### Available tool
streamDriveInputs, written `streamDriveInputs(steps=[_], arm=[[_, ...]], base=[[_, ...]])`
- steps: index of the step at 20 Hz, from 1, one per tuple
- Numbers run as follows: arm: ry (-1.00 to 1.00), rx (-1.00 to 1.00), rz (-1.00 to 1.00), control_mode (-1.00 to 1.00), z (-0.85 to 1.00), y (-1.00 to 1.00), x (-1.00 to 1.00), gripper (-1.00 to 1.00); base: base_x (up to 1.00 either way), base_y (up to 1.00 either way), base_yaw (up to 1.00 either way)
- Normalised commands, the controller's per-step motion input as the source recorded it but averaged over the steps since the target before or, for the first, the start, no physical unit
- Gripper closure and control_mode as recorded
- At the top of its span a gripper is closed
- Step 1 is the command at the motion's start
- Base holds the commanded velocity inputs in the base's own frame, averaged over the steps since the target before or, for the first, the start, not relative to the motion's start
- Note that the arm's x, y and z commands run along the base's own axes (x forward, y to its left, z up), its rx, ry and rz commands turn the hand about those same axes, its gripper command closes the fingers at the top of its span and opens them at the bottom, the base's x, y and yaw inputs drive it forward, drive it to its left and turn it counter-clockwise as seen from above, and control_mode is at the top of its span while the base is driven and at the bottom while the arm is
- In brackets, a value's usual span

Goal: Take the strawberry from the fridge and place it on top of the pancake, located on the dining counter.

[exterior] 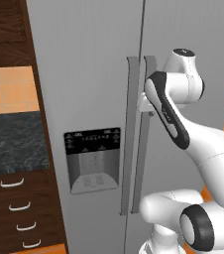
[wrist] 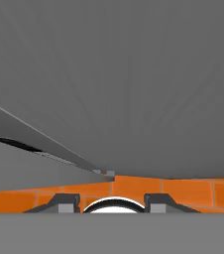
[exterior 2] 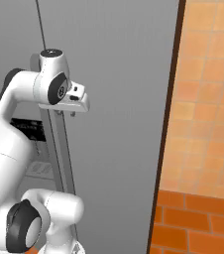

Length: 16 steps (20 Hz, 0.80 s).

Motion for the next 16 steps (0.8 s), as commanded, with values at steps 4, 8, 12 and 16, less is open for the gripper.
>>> streamDriveInputs(steps=[4,8,12,16], arm=[[0.00,0.00,0.00,1.00,0.00,0.00,0.00,-1.00],[0.00,0.00,0.00,1.00,0.00,0.00,0.00,-1.00],[0.00,0.00,0.00,1.00,0.00,0.00,0.00,-1.00],[0.00,0.00,0.00,1.00,0.00,0.00,0.00,-1.00]], base=[[0.00,0.00,0.00],[-0.19,0.00,0.00],[-0.68,0.00,0.00],[-0.70,0.00,0.00]])
